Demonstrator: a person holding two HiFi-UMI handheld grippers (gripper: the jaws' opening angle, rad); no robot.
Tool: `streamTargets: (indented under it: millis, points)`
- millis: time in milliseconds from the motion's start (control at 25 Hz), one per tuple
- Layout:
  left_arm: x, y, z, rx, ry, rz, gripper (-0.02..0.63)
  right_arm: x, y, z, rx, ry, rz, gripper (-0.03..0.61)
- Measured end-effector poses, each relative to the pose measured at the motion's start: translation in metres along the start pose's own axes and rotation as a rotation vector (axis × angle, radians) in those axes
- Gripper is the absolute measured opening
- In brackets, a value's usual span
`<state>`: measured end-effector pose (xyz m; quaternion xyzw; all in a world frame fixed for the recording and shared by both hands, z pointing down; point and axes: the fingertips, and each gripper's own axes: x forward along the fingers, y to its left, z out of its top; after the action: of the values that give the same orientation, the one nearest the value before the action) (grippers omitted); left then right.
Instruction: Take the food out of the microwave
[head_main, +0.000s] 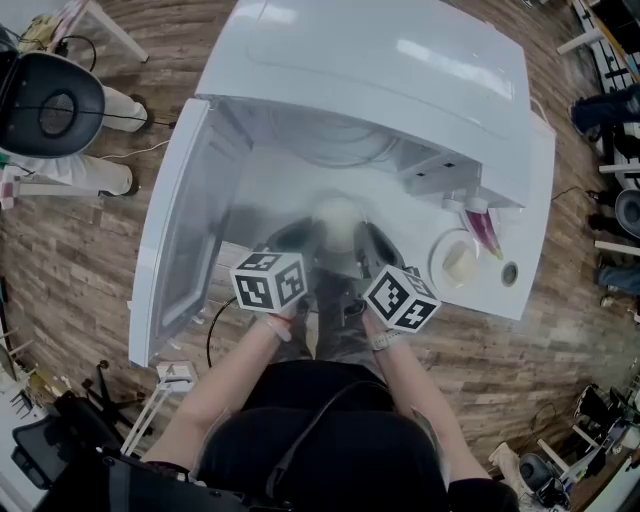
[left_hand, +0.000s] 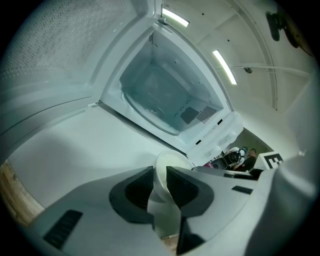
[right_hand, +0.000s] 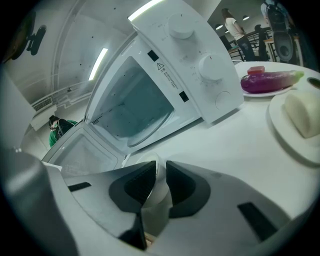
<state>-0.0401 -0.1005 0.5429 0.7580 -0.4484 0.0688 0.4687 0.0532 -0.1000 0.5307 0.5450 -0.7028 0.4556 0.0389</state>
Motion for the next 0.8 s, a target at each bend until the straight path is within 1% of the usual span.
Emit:
streamTargets:
  millis: [200, 440, 640, 800]
  points:
    - [0.0011, -0.0026, 0.0004, 0.037, 0.014, -0.025, 0.087, -0.0024, -0.0023, -0.0024, 0.01, -0.001, -0.005, 0.08]
    - [0.0012, -0.005, -0.0008, 0.103, 0.022, -0.045, 0.087, -0.0029, -0.005, -0.0078, 0.015, 0.002, -0.008, 0.081]
    - [0.0018, -0.0081, 0.0005, 0.111, 0.022, -0.073, 0.089, -0.0033, -0.0071, -0.0082, 0.01, -0.005, -0.017, 0.081]
    - [0.0001, -0.0091, 0.0015, 0.101, 0.01, -0.084, 0.089, -0.0039, -0.0057, -0.0079, 0.0, -0.004, -0.015, 0.081]
